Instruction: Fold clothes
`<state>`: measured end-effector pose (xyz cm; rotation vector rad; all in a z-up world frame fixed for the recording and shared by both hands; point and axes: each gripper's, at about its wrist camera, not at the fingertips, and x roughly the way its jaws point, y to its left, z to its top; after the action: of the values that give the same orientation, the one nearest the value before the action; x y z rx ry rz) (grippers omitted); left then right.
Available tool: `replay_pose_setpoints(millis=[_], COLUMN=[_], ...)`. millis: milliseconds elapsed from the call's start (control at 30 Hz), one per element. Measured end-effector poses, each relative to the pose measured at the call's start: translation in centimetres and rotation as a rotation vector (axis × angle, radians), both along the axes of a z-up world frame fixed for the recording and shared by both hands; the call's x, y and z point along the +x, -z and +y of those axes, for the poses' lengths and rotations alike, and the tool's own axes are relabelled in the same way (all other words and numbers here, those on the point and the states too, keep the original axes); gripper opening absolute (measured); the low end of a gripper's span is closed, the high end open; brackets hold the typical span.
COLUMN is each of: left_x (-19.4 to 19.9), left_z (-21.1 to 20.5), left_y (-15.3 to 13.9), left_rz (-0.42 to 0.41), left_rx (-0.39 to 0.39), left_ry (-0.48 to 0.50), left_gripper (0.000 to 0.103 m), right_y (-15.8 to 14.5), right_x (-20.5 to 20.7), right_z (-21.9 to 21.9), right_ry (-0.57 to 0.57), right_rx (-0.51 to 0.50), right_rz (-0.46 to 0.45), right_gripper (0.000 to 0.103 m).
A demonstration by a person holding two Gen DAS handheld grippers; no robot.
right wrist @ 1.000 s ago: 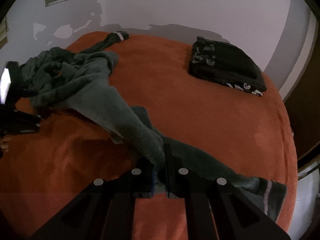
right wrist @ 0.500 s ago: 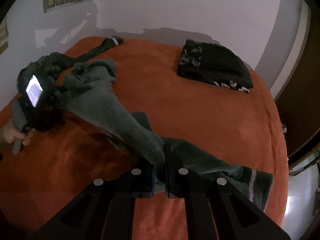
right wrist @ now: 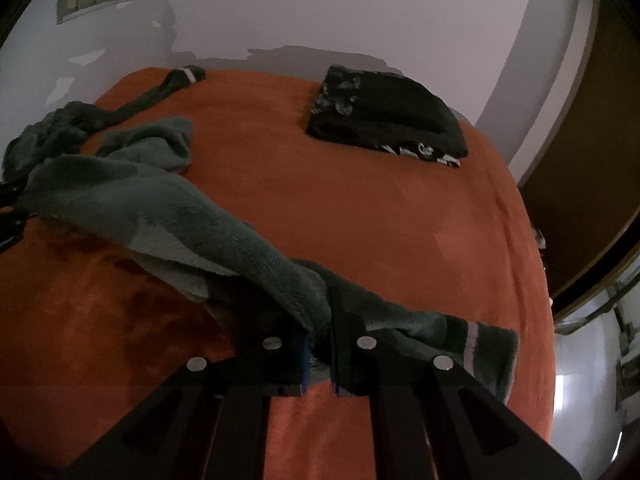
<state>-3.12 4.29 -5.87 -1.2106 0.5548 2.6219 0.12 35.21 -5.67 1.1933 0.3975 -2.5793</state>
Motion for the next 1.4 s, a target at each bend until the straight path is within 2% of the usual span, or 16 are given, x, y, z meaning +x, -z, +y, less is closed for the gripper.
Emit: replay_pose_setpoints(millis=[233,400,533,933,967,1033,1167,1200,1267,1300,1333,1400], left_x=[2.0,3.6,4.8,10.5,10.4,10.0,9.0,8.8,8.3,8.1,7.8,7.3], left_z=[1.5,3.3,4.7,9.1,8.9,8.2,6.9,6.5,5.9,5.5,5.2,4.5], left_y=[-1.3,-2.3,-3.2,-8.3,-8.3,-7.7,-6.7,-6.4,-5.9,-5.7,-5.4,-4.9], left_rz=[0.028,0.045,0.054,0.092,0.083,0.057,0.005,-0.008,-0.033,-0.046,-0.059,-0.085], left_rx=[0.015,0.036,0.066,0.204,0.213,0.232,0.268,0.277,0.295,0.304,0.313,0.331], left_ry=[0.053,0.124,0.169,0.418,0.416,0.394,0.349,0.338,0.316,0.305,0.294,0.271], left_gripper=[0.019,0.019,0.019,0.019,0.019,0.020,0.031,0.035,0.042,0.048,0.051,0.055], right_y=[-0.7,-2.5,-4.0,-7.6,-7.4,-6.2,-0.9,0.3,2.5,3.5,4.0,3.7], right_x=[-0.3,-0.5,-0.3,1.0,0.9,0.1,-1.3,-1.5,-1.8,-1.9,-1.8,-1.6], right_z=[1.0,3.2,4.8,10.3,10.7,11.1,11.0,10.7,10.2,10.0,9.8,10.1], right_ry=[0.044,0.109,0.152,0.311,0.320,0.317,0.264,0.239,0.188,0.165,0.150,0.152], right_rx=[0.006,-0.012,-0.009,0.019,0.026,0.033,0.022,0.026,0.033,0.036,0.035,0.004], right_rz=[0.028,0.066,0.104,0.221,0.216,0.159,-0.084,-0.140,-0.251,-0.296,-0.319,-0.308], right_gripper=[0.006,0.006,0.006,0.006,0.006,0.006,0.008,0.012,0.028,0.043,0.052,0.053])
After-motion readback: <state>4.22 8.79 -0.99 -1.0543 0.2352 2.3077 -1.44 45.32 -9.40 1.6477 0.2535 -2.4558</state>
